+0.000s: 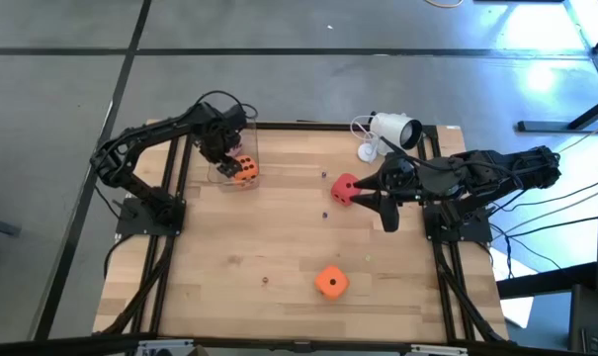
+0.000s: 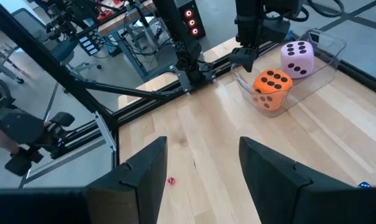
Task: Pick & Place Dice
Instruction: Put the large red dice into the transparent bin
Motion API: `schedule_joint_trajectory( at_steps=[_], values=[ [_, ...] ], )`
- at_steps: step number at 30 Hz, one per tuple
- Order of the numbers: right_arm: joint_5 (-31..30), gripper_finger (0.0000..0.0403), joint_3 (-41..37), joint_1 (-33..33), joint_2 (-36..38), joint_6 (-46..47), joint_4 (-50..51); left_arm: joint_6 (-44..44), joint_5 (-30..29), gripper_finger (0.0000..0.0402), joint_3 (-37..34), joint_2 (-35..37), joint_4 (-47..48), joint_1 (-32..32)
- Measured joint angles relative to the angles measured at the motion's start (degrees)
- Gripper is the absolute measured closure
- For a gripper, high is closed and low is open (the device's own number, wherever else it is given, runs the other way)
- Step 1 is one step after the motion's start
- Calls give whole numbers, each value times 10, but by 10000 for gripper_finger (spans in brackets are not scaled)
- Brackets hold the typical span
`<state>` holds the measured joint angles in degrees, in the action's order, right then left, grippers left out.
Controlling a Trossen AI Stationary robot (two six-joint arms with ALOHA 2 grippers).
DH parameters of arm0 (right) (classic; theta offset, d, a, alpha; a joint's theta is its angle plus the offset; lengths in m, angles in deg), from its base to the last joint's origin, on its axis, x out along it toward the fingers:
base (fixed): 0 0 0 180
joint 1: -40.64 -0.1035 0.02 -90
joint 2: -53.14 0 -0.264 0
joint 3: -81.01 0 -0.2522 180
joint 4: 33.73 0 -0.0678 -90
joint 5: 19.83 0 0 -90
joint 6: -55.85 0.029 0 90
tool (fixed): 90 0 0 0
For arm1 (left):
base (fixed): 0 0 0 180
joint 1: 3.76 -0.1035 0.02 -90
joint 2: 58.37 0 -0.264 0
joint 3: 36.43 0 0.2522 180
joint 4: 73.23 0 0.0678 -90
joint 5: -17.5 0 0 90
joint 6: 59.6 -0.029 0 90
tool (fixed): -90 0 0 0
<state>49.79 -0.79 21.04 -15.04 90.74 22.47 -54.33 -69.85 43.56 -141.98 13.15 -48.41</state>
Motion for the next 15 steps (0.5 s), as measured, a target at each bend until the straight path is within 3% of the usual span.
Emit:
schedule_joint_trajectory(
  at_steps=[5, 15],
  values=[
    [1, 202, 0, 0, 0, -2, 0, 15, 16, 169, 0, 0, -2, -1],
    [1, 202, 0, 0, 0, -15, 3, 58, 218, 171, 0, 79, -26, 6]
  ],
)
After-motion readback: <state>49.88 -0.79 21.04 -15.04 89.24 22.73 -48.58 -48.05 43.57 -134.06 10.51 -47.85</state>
